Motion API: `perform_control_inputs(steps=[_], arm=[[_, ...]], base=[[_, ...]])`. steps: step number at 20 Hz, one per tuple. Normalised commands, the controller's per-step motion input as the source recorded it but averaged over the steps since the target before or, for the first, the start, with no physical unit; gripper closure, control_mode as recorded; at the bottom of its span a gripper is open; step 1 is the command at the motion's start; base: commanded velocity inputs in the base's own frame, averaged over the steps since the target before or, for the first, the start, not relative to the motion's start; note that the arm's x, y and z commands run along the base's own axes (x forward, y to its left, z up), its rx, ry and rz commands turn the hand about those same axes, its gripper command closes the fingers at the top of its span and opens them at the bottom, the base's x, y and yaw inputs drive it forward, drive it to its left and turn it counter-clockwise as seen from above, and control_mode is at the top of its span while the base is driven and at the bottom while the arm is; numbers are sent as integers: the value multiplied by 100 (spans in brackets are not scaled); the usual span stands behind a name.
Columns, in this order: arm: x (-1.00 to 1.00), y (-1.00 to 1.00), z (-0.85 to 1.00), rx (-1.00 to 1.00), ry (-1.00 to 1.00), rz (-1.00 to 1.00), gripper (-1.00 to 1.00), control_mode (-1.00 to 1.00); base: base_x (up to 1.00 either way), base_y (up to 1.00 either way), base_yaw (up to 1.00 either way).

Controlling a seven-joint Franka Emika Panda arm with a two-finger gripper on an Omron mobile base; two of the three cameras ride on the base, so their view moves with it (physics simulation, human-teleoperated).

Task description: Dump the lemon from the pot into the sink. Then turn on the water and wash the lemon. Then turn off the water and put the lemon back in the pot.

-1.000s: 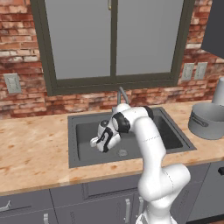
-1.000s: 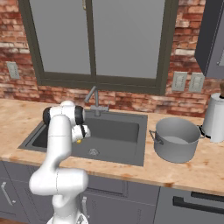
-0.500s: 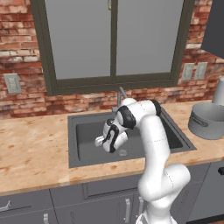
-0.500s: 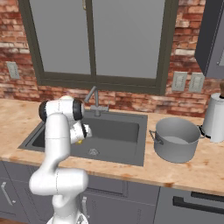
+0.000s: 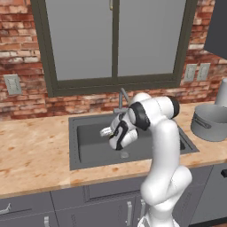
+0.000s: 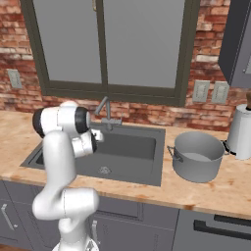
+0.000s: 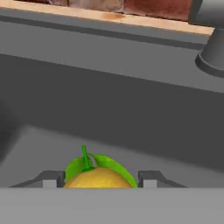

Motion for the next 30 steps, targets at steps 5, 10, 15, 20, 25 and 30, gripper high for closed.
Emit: perform_control_inputs(steps=[5, 10, 15, 20, 25, 30], arm=[[-32, 6, 87, 7, -13, -1, 100, -100], [-54, 24, 54, 3, -2, 0, 100, -100], [-66, 22, 58, 1, -3, 0, 100, -100], [-70, 13, 86, 2, -5, 0, 100, -100], [-62, 4, 100, 3, -3, -2, 100, -100], [-16, -1, 100, 2, 2, -6, 100, -100]], base=[[0, 0, 0], [0, 0, 0], [0, 0, 0], [0, 0, 0], [0, 0, 0], [0, 0, 0]])
